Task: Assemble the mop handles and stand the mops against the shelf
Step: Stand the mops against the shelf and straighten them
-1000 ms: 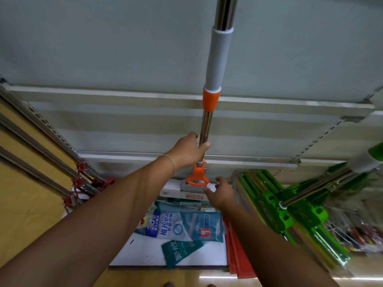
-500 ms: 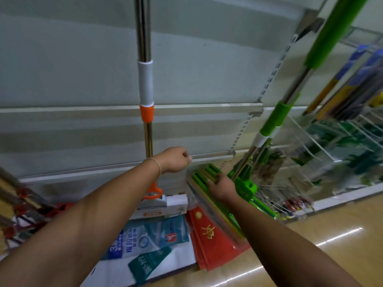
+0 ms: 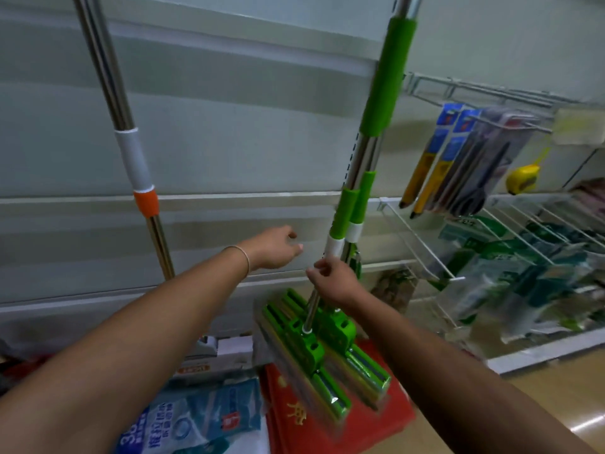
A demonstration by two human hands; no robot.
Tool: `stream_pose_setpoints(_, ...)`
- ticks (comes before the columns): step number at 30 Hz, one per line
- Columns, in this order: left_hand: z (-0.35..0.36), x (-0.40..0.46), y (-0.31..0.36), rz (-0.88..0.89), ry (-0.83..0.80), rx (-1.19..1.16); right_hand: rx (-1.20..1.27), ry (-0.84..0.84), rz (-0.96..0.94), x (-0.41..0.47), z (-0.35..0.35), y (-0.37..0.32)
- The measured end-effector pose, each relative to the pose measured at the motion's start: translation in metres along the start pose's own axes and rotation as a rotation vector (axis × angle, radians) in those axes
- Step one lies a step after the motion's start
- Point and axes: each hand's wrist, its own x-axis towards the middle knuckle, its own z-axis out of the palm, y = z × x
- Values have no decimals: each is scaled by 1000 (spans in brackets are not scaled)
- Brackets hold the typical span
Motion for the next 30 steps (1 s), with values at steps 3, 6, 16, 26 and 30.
stream_pose_setpoints(3, 26, 14, 24, -60, 47, -100, -52, -123, -50, 4, -31, 32)
stream_pose_setpoints(6, 57, 25, 43, -105, 73, -280, -46, -186, -11, 11, -65, 63)
stream_pose_setpoints(16, 95, 40, 49, -150, 217, -510, -40, -137, -17, 56, -97, 93)
stream_pose_setpoints(26, 117, 62, 39, -107, 285, -645, -42, -200, -194, 73, -77, 82)
stream_pose_setpoints(30, 119, 63, 40, -111, 285, -591, 13, -198, -233, 80, -71, 85)
